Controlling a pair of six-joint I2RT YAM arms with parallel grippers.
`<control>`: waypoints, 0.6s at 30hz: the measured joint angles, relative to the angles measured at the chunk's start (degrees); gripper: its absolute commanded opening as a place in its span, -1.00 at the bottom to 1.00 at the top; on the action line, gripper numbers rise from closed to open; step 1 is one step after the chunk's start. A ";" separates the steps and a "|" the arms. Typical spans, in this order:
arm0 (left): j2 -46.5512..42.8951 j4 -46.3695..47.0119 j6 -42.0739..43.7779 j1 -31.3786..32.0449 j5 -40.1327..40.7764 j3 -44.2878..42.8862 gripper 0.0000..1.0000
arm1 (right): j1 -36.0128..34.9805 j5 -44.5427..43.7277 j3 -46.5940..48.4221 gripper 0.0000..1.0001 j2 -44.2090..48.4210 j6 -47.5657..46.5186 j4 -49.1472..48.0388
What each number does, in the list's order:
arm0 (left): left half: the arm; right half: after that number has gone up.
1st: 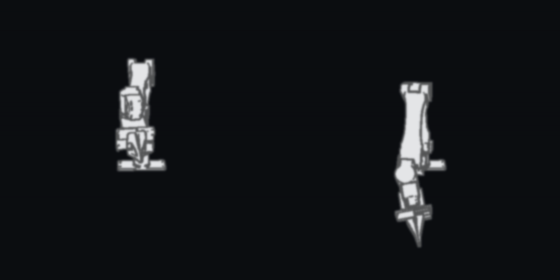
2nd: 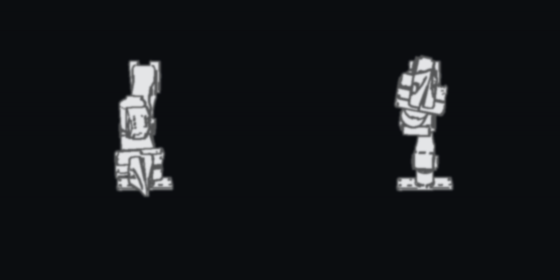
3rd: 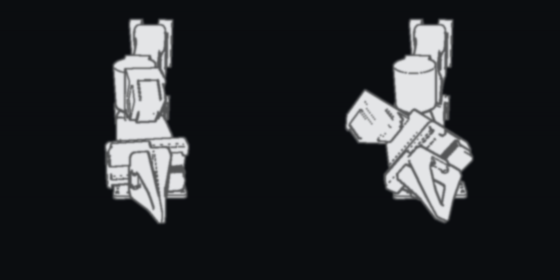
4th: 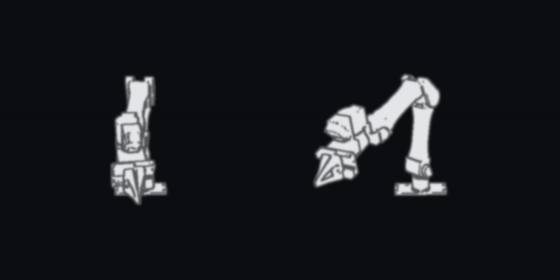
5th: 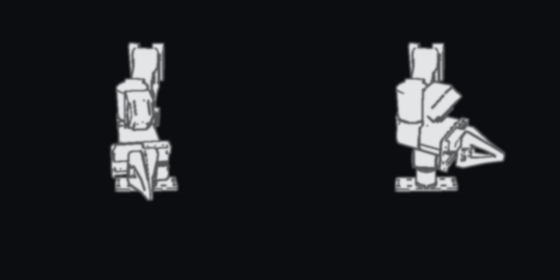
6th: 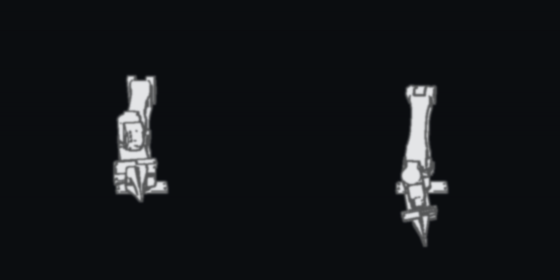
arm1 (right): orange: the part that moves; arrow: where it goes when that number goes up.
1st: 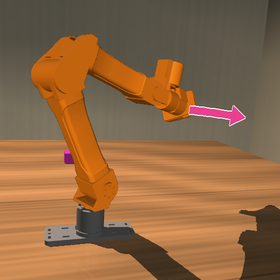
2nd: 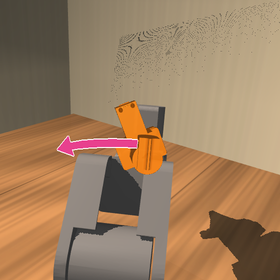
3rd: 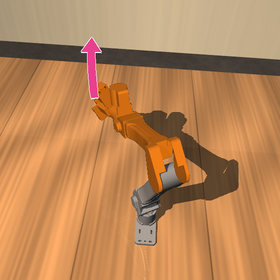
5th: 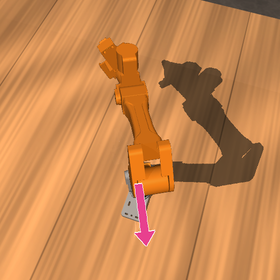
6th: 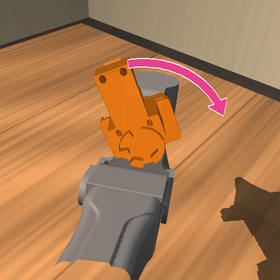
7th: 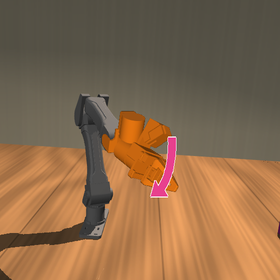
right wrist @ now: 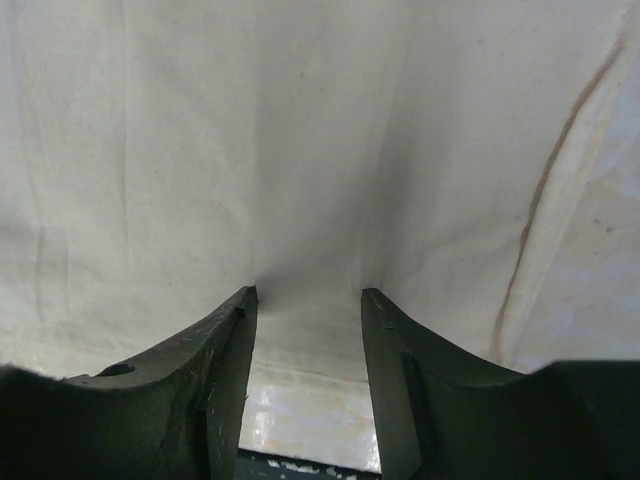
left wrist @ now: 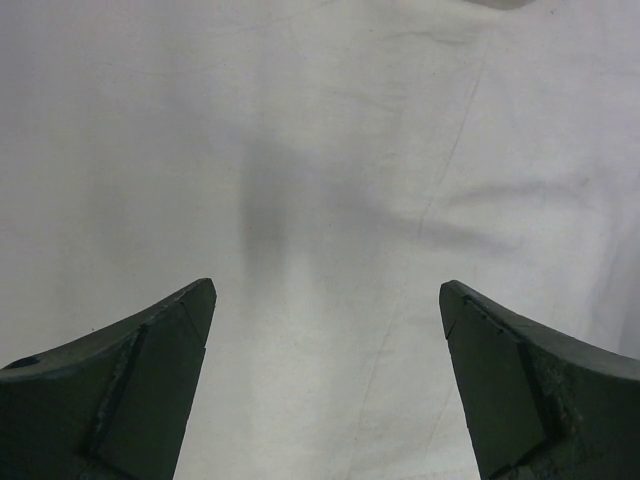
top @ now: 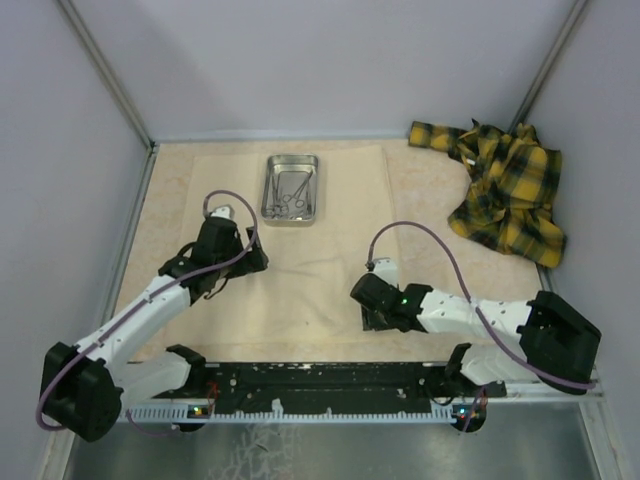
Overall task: Open and lay out the surgical kit
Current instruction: Smooth out the surgical kit at the center of the board.
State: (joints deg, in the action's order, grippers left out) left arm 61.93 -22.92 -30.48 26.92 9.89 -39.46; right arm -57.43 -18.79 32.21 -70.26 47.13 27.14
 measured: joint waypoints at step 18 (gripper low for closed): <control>-11.63 -5.38 -0.63 -0.02 -1.64 -8.48 0.99 | -3.15 -1.60 15.32 0.66 24.96 -4.17 14.38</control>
State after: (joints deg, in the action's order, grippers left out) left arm 50.30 -28.29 -31.11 26.89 8.25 -47.94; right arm -60.58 -20.38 47.53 -45.30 42.96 41.52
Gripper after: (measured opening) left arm 0.996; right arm 0.826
